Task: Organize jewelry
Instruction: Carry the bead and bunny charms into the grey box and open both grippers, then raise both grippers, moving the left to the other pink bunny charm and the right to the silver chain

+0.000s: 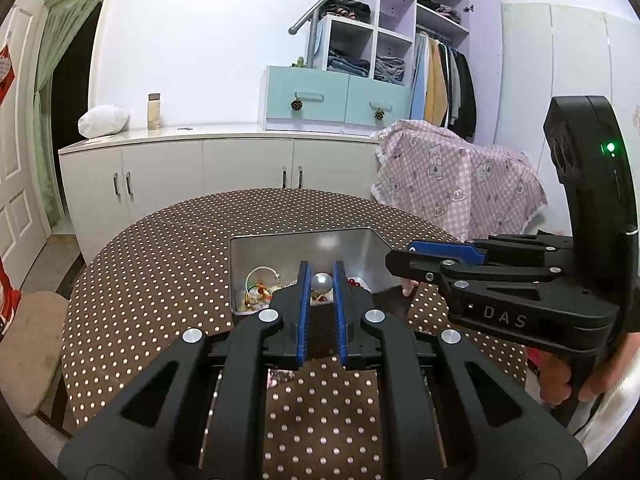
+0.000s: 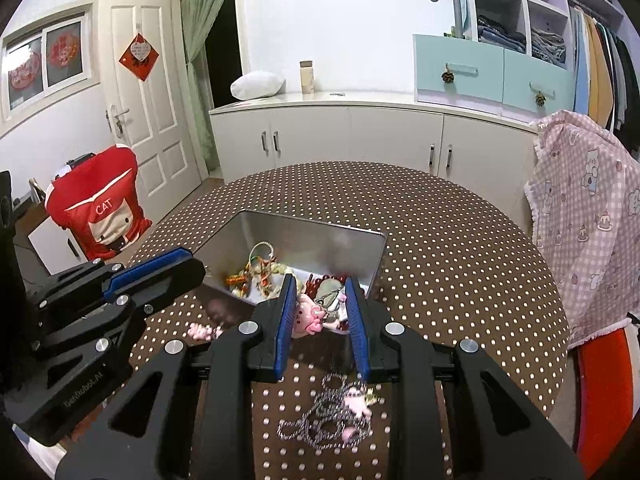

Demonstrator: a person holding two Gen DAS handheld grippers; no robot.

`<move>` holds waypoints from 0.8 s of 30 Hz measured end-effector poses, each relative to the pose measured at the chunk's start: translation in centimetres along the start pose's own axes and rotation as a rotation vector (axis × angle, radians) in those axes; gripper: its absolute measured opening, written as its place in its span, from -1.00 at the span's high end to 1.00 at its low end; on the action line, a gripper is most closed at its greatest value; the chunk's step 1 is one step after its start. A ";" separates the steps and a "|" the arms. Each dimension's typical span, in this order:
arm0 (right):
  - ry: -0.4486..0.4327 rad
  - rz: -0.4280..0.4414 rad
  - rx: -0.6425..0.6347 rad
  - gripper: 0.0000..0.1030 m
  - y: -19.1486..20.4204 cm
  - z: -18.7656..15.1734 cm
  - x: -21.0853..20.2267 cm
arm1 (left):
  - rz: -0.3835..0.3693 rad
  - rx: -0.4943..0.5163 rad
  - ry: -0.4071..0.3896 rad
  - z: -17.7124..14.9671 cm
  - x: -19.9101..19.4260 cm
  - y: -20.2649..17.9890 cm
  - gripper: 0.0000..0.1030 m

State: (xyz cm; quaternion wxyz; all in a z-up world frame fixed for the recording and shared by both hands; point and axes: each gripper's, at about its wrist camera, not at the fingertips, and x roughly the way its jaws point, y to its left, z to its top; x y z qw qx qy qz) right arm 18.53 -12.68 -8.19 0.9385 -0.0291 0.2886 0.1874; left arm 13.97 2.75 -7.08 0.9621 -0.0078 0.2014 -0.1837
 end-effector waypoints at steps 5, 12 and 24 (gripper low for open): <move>0.012 0.006 -0.001 0.55 -0.3 0.2 0.8 | -0.009 -0.011 0.014 0.3 1.1 0.3 0.78; 0.022 0.009 -0.001 0.37 -0.9 0.4 1.5 | -0.021 0.004 0.038 0.2 1.9 0.3 0.75; 0.026 -0.002 0.028 0.26 -1.8 0.0 0.8 | 0.017 -0.011 0.015 0.1 0.9 1.0 -0.21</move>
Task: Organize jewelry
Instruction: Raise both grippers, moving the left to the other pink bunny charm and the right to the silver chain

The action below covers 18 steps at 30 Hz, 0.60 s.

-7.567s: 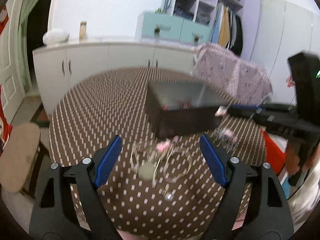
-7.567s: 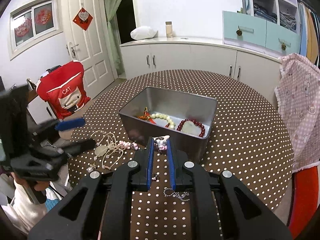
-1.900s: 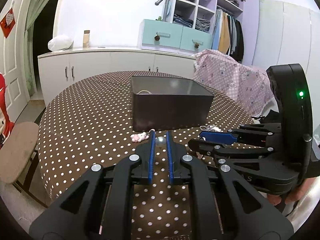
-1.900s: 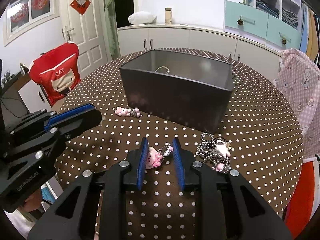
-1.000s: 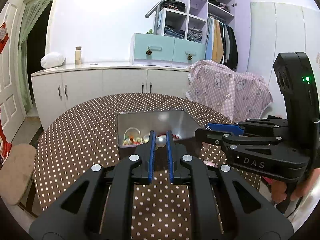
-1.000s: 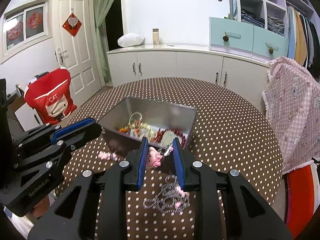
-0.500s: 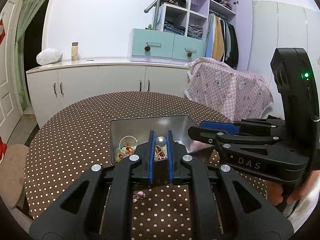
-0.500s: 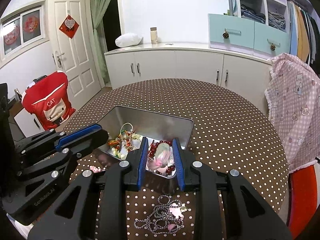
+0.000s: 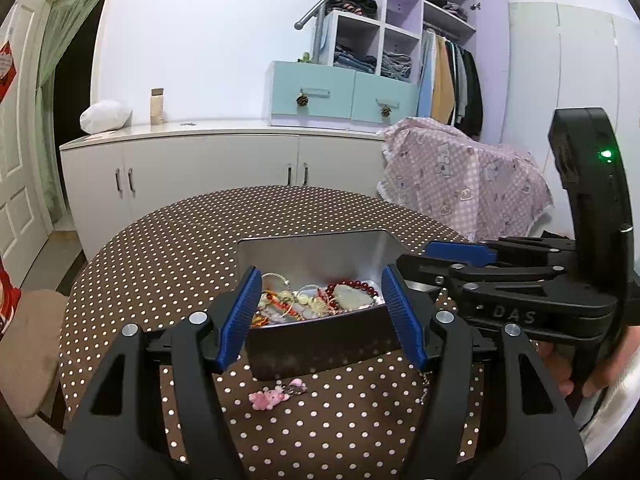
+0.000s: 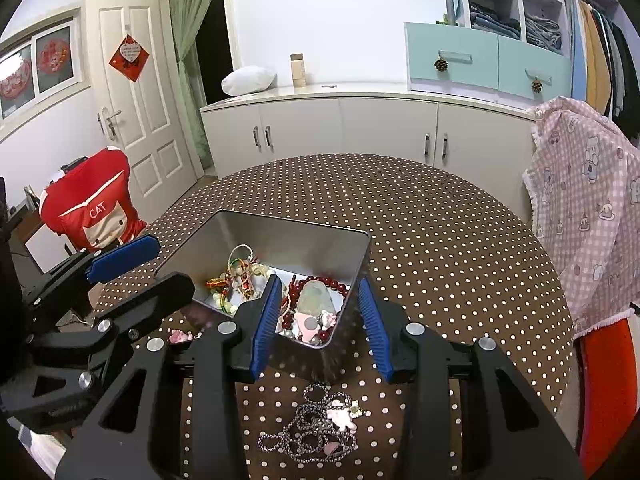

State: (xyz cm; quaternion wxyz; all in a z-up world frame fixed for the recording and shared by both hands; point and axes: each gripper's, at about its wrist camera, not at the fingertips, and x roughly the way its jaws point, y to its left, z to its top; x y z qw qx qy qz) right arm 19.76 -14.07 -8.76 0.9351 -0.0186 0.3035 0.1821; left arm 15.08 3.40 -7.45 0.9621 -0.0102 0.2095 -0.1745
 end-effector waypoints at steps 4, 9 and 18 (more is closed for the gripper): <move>0.001 -0.003 -0.003 0.25 0.2 -0.3 -0.4 | 0.008 -0.005 0.001 -0.3 -0.5 0.2 -0.21; 0.005 -0.007 0.005 0.23 0.3 -0.7 -0.7 | 0.004 -0.016 0.028 -1.0 -1.0 0.5 -0.21; 0.030 -0.004 0.033 0.22 0.6 -2.4 -1.1 | 0.015 -0.046 0.119 -3.0 -0.7 1.4 -0.21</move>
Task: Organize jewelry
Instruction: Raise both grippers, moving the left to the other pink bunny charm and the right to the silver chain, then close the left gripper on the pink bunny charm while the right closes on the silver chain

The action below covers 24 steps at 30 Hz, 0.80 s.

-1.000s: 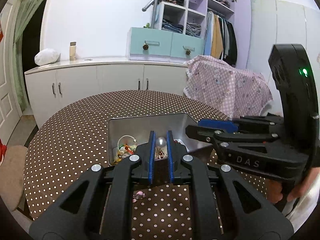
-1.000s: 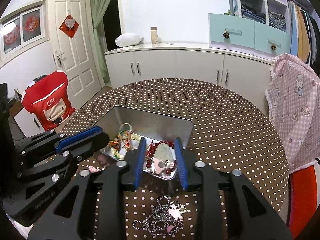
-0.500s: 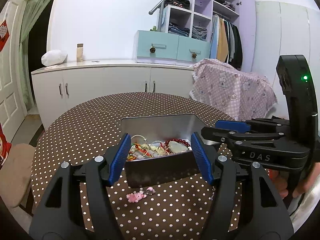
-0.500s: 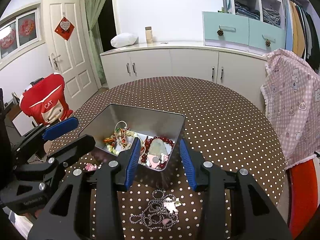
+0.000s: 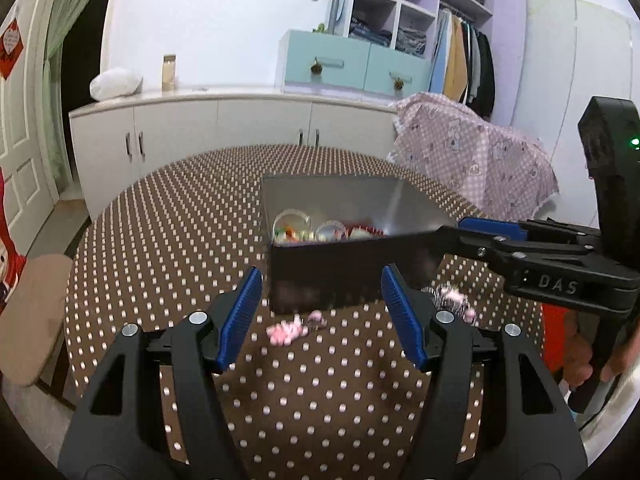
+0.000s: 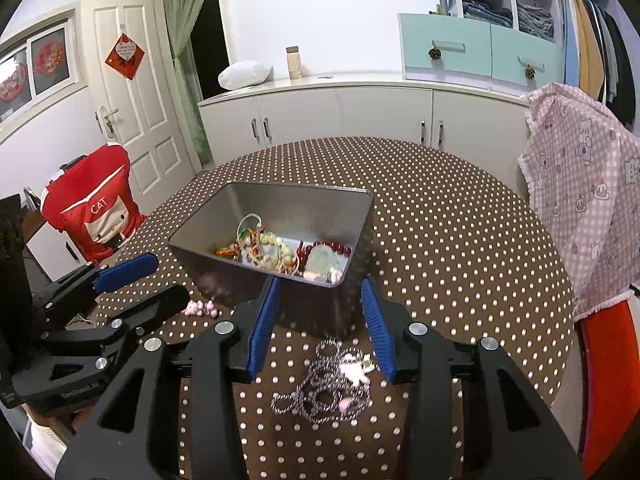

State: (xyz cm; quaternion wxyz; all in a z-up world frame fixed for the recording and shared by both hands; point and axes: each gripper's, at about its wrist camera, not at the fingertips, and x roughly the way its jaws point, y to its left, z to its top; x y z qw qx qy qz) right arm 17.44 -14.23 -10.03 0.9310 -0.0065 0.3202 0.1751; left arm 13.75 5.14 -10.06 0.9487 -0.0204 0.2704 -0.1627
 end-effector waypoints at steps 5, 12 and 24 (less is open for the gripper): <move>0.026 -0.002 0.017 0.22 -0.2 -0.8 0.4 | 0.014 -0.007 0.072 -1.1 1.1 0.1 -0.20; 0.060 -0.003 0.030 0.22 -0.6 -1.9 1.0 | 0.033 -0.057 0.169 -1.6 3.3 1.1 0.32; 0.095 -0.009 0.052 0.22 -1.6 -4.0 0.6 | 0.046 -0.042 0.159 -1.9 3.1 1.1 0.64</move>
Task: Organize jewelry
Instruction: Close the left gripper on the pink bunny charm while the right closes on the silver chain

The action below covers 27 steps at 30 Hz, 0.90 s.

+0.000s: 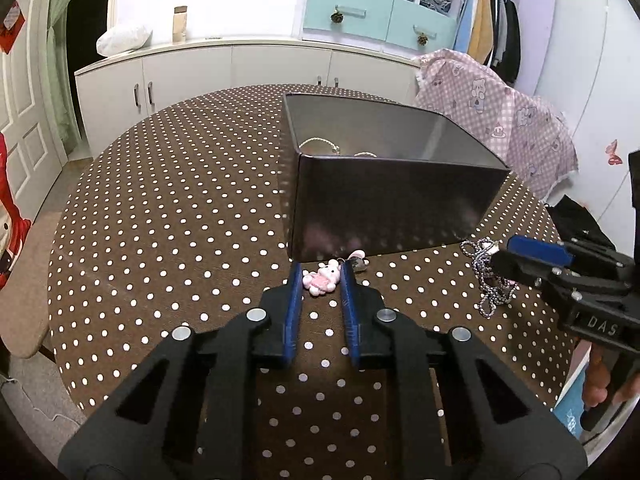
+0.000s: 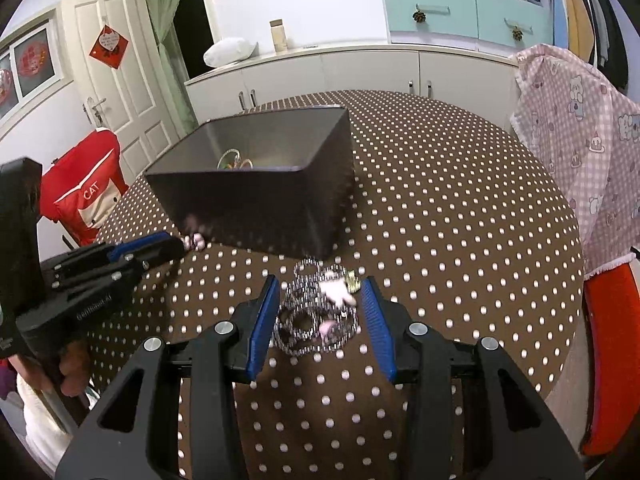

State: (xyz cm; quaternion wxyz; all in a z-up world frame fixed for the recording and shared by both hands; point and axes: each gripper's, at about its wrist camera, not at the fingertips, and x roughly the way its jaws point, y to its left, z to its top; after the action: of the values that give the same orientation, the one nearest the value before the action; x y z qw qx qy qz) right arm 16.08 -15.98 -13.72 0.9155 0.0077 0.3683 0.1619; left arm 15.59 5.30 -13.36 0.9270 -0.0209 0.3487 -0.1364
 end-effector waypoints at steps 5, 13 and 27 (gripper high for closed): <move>0.008 -0.004 -0.003 0.22 0.0 -0.5 0.0 | -0.006 -0.003 -0.012 -0.7 -0.5 0.0 0.67; 0.006 -0.011 -0.018 0.22 0.3 -1.0 -0.2 | -0.019 0.008 -0.041 -1.1 -1.5 -0.3 0.67; -0.022 -0.009 -0.059 0.22 1.5 -0.7 -0.9 | -0.048 0.026 -0.060 -2.7 -3.1 -1.9 0.66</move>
State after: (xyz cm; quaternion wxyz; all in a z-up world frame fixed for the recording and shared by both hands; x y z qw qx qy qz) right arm 14.60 -14.86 -13.44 0.9200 -0.0191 0.3535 0.1683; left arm 11.14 4.46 -13.10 0.9337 -0.0212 0.3182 -0.1627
